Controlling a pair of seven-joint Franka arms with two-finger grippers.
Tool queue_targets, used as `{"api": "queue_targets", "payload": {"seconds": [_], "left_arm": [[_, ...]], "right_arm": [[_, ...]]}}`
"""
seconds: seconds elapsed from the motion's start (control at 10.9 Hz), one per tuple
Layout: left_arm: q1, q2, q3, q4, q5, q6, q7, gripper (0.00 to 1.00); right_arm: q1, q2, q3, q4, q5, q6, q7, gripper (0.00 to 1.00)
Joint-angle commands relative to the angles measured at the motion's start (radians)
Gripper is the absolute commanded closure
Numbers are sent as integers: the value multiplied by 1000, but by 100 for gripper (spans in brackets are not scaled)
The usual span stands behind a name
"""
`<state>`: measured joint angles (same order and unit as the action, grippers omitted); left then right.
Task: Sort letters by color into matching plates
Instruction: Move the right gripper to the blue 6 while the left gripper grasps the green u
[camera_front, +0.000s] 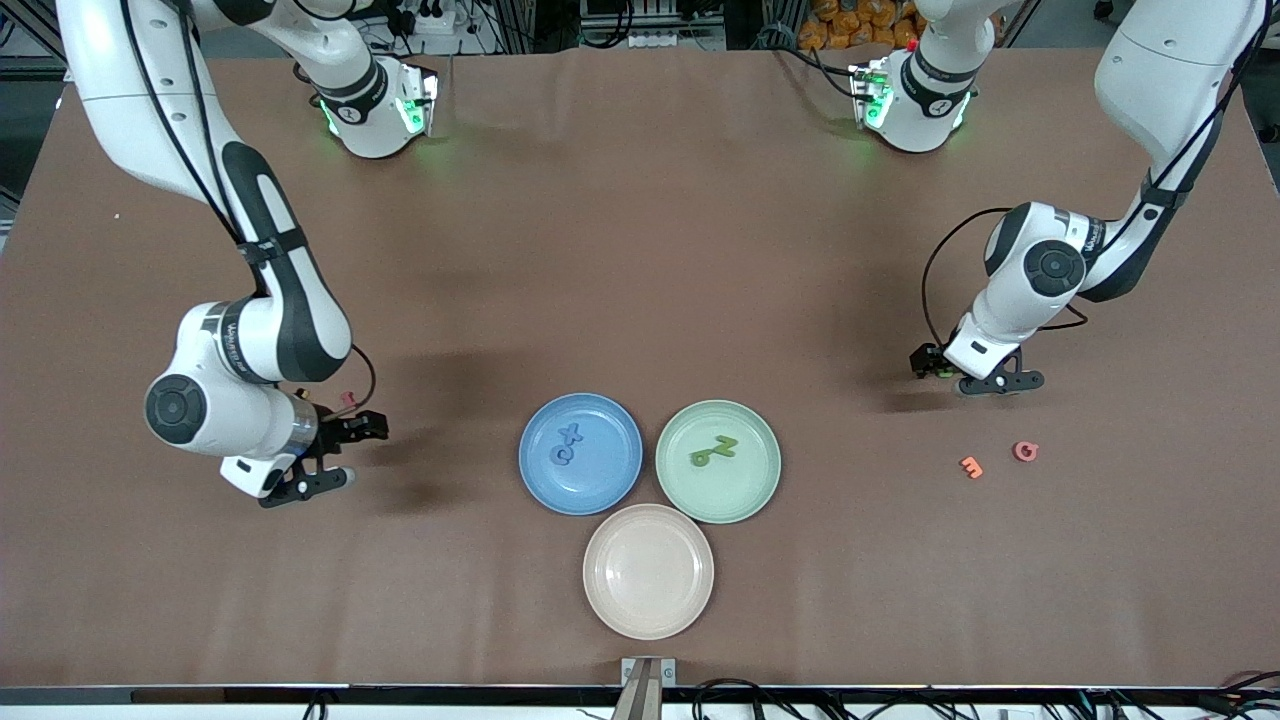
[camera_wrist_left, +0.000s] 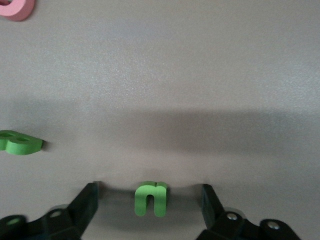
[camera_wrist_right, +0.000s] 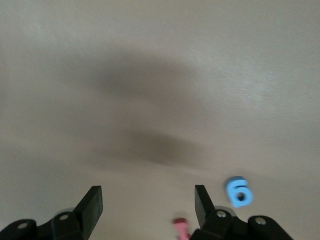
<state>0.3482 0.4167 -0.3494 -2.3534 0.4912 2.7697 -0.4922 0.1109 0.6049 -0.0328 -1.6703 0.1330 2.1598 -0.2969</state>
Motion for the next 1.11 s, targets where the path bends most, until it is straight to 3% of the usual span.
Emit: {"api": "queue_targets", "payload": {"seconds": [0.0, 0.64, 1.01], "left_arm": [[46, -4, -20, -12, 27, 21, -8, 100], [46, 1, -69, 12, 15, 22, -83, 100], [35, 20, -206, 118, 6, 22, -360, 100]], "right_arm": [[-2, -54, -59, -106, -20, 75, -229, 20], [-42, -19, -79, -173, -21, 207, -438, 30], [-57, 2, -78, -187, -20, 238, -465, 39]]}}
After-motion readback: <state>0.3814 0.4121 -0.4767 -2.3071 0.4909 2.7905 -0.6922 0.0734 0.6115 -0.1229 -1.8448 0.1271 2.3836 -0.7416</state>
